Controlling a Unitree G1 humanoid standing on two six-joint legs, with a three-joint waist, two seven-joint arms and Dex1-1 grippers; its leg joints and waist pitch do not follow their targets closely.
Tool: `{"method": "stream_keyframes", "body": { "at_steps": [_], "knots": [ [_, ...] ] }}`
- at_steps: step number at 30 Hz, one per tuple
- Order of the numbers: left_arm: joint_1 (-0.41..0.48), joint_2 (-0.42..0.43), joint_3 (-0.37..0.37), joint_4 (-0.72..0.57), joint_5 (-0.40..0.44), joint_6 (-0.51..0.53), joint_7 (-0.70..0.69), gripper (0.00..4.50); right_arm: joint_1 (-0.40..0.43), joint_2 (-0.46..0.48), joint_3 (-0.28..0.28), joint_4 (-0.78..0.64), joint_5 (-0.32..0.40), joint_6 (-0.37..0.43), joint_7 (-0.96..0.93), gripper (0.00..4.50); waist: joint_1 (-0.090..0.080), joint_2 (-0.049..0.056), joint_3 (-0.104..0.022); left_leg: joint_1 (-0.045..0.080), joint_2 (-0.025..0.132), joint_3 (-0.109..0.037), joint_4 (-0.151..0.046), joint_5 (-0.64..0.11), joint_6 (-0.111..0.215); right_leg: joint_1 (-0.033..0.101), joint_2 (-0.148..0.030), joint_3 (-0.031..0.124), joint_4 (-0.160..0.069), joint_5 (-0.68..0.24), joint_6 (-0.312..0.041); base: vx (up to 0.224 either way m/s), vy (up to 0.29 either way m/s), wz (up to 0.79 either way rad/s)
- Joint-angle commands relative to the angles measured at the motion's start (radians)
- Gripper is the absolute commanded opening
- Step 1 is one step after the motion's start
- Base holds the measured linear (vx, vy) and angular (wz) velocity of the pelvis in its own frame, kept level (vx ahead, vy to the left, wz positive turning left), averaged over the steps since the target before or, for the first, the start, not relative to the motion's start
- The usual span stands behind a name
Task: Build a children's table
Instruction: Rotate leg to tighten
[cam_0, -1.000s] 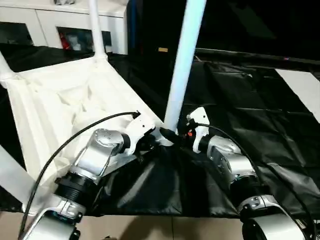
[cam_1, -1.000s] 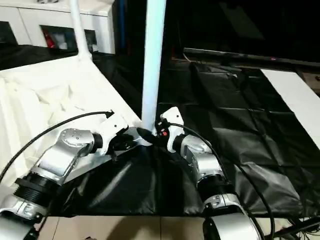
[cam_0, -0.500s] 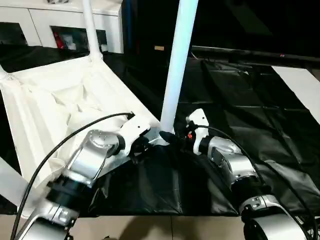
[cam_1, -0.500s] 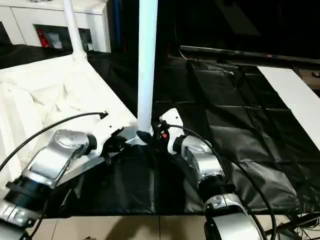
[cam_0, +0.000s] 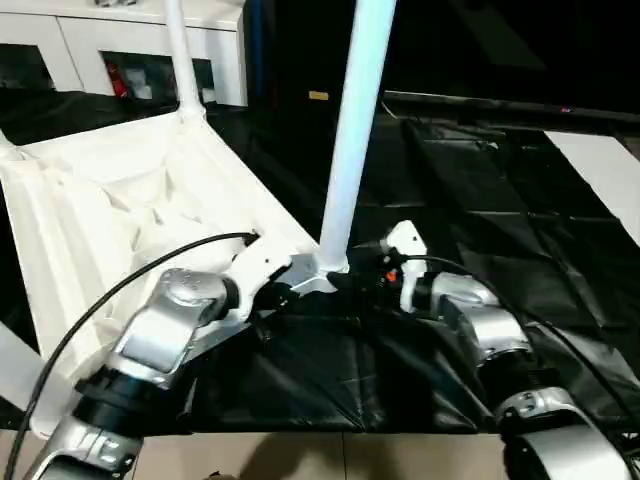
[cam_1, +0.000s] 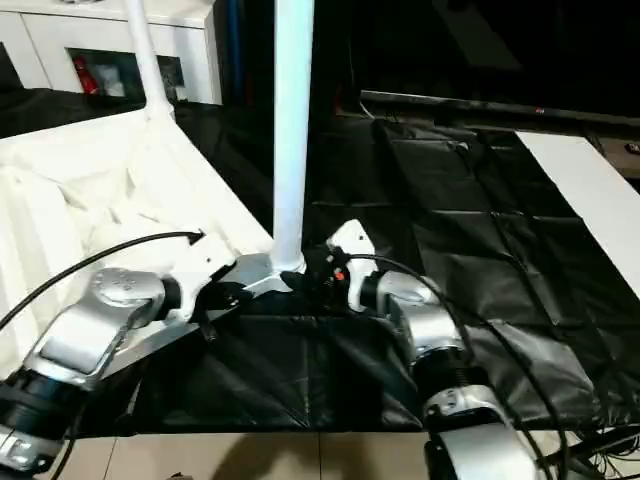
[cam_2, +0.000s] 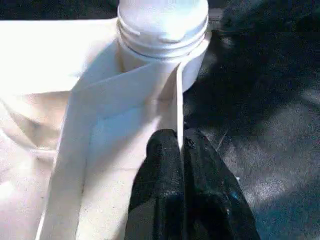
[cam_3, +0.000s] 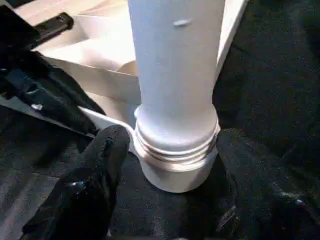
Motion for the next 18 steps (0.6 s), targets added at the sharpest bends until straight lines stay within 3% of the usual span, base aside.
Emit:
{"method": "stream_keyframes", "body": {
  "at_steps": [1, 7, 8, 11, 13, 18],
  "knots": [
    [0.034, 0.018, 0.013, 0.046, -0.054, -0.134, -0.078, 0.00, -0.022, -0.028, 0.010, -0.011, 0.037, 0.010, 0.094, 3.59, 0.010, 0.009, -0.055, -0.006, -0.023, 0.029, -0.046, -0.130, 0.056, 0.061, -0.040, 0.035, -0.070, 0.001, -0.230, 0.000, 0.000, 0.00],
    [0.056, 0.045, -0.010, 0.049, -0.087, -0.220, -0.180, 0.00, -0.024, -0.054, 0.042, -0.024, 0.029, -0.001, 0.178, 4.02, 0.018, 0.009, -0.056, -0.003, -0.019, 0.030, -0.044, -0.117, 0.067, 0.059, -0.041, 0.035, -0.064, 0.021, -0.239, 0.000, 0.000, 0.00],
    [0.064, 0.069, -0.026, 0.054, -0.100, -0.244, -0.245, 0.00, -0.033, -0.075, 0.079, -0.009, -0.015, -0.048, 0.201, 4.02, 0.022, 0.006, -0.056, -0.002, -0.020, 0.030, -0.043, -0.114, 0.066, 0.058, -0.040, 0.034, -0.064, 0.018, -0.238, 0.000, 0.000, 0.00],
    [0.064, 0.093, -0.047, 0.070, -0.102, -0.268, -0.295, 0.00, -0.045, -0.089, 0.114, 0.016, -0.059, -0.098, 0.220, 4.02, 0.029, 0.004, -0.055, 0.002, -0.019, 0.034, -0.042, -0.121, 0.058, 0.055, -0.040, 0.035, -0.063, 0.006, -0.238, 0.000, 0.000, 0.00],
    [0.061, 0.101, -0.054, 0.081, -0.099, -0.284, -0.306, 0.00, -0.048, -0.092, 0.122, 0.022, -0.064, -0.108, 0.231, 4.02, 0.032, 0.008, -0.054, 0.001, -0.020, 0.033, -0.044, -0.134, 0.056, 0.054, -0.041, 0.035, -0.063, -0.009, -0.235, 0.000, 0.000, 0.00],
    [0.050, 0.130, -0.085, 0.114, -0.066, -0.316, -0.349, 0.00, -0.057, -0.091, 0.145, 0.022, -0.069, -0.126, 0.267, 4.02, 0.035, 0.004, -0.054, 0.001, -0.018, 0.032, -0.045, -0.140, 0.054, 0.056, -0.042, 0.035, -0.061, -0.012, -0.226, 0.000, 0.000, 0.00]
  ]
}}
